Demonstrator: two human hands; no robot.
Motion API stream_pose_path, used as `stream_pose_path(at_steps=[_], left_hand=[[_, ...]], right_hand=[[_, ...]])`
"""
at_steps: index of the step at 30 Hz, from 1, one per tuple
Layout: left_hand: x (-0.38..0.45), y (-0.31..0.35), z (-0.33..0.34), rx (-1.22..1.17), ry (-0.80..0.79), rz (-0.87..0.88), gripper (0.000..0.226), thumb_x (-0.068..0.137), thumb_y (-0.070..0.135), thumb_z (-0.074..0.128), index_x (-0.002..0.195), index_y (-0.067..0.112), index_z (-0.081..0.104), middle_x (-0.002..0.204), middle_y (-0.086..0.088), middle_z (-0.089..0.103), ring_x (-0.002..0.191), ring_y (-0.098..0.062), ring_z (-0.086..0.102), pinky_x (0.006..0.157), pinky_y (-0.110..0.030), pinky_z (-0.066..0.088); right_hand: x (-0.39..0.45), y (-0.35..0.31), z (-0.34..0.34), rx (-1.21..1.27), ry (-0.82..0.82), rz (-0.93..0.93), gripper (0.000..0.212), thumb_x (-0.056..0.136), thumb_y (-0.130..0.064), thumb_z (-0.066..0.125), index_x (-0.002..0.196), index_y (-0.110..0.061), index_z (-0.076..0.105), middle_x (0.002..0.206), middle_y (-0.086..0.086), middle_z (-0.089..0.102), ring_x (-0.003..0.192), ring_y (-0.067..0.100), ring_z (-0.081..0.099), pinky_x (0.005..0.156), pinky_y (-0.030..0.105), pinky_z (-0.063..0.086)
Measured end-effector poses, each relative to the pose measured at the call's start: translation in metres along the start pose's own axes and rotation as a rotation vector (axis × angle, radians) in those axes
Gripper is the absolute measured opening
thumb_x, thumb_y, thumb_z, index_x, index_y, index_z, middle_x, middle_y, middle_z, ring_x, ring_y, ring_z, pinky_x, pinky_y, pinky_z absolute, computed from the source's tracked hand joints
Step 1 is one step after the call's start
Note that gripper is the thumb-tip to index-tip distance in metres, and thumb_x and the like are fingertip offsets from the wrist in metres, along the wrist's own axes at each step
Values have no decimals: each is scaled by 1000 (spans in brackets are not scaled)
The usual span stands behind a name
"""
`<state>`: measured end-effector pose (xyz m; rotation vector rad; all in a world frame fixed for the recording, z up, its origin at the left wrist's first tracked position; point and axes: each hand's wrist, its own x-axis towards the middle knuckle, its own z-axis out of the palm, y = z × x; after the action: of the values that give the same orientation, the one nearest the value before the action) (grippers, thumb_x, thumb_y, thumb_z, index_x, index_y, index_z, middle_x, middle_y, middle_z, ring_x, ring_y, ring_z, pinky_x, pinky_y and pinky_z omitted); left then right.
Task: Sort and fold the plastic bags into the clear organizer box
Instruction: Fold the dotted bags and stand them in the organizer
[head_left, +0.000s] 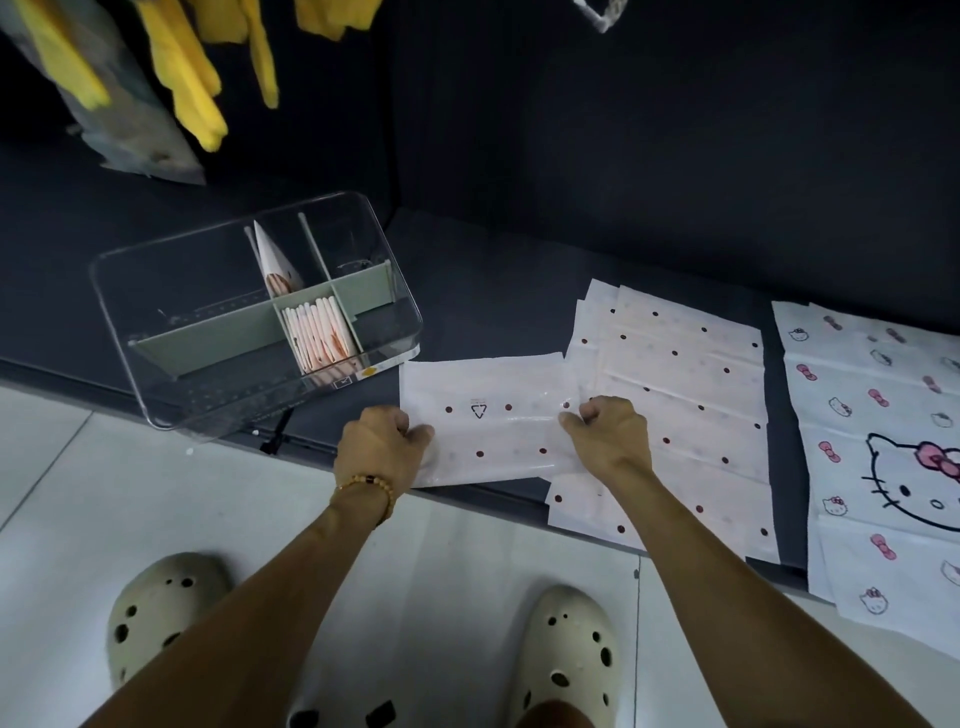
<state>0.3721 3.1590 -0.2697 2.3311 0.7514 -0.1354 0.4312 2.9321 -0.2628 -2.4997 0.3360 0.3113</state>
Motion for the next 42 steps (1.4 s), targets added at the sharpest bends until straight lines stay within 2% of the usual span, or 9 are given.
stream_pose_path(at_steps=[10, 13, 17, 22, 25, 28, 33, 38, 42], left_hand=[[-4, 1, -5, 198, 51, -29, 26, 84, 43, 65, 89, 18, 60, 83, -4, 65, 70, -19, 55, 63, -31, 49], [-15, 2, -3, 304, 191, 273, 28, 85, 28, 64, 108, 18, 52, 100, -4, 57, 85, -21, 55, 59, -31, 45], [-22, -5, 12, 482, -104, 803, 42, 99, 26, 43, 140, 19, 40, 149, -7, 35, 137, -24, 32, 108, -33, 35], [-21, -21, 18, 477, -241, 781, 49, 102, 33, 28, 150, 23, 21, 159, 9, 9, 146, -10, 2, 116, -28, 21], [-22, -20, 19, 461, -225, 793, 49, 102, 31, 30, 150, 21, 22, 158, 7, 11, 146, -11, 3, 117, -28, 20], [-26, -18, 15, 407, -172, 860, 47, 95, 15, 54, 141, 9, 42, 149, -7, 38, 141, -25, 29, 111, -37, 34], [-23, -24, 18, 409, -163, 868, 48, 97, 19, 49, 143, 8, 37, 151, -7, 33, 143, -22, 24, 114, -34, 24], [-18, -26, 21, 400, -214, 810, 50, 102, 32, 33, 149, 18, 24, 157, 3, 17, 146, -11, 8, 111, -19, 1], [-19, -23, 21, 383, -210, 787, 47, 102, 30, 33, 147, 18, 30, 157, 3, 21, 146, -11, 9, 110, -17, 3]], right_hand=[[2, -4, 4, -103, 29, -102, 19, 94, -31, 58, 86, -13, 55, 82, 9, 65, 84, 29, 58, 74, 36, 52], [3, -5, 5, -134, 35, -111, 20, 94, -32, 58, 85, -15, 53, 83, 8, 65, 86, 29, 58, 73, 35, 51], [9, -3, 7, -186, 29, -103, 21, 94, -36, 58, 86, -17, 52, 88, 9, 65, 84, 27, 56, 71, 32, 46], [0, -6, 2, -360, 126, -113, 31, 91, -42, 59, 101, -12, 55, 96, 10, 65, 89, 30, 61, 69, 34, 48], [-24, -13, 12, -462, 259, -513, 33, 89, -33, 61, 109, -6, 62, 109, 12, 62, 101, 31, 59, 78, 38, 51], [-51, -13, 42, -414, -3, -849, 48, 93, -28, 56, 132, -1, 53, 141, 17, 49, 132, 31, 45, 108, 41, 39], [-54, 6, 52, -547, -142, -822, 57, 102, -39, 20, 153, -16, 14, 161, 2, 1, 148, 18, -3, 119, 37, -3], [-31, 40, 16, -645, -186, -790, 54, 103, -38, 22, 154, -25, 6, 161, -5, -9, 147, 13, -9, 119, 35, -2], [-22, 50, -8, -657, -161, -831, 51, 103, -28, 37, 151, -18, 26, 161, 1, 11, 148, 20, 7, 120, 38, 7]])
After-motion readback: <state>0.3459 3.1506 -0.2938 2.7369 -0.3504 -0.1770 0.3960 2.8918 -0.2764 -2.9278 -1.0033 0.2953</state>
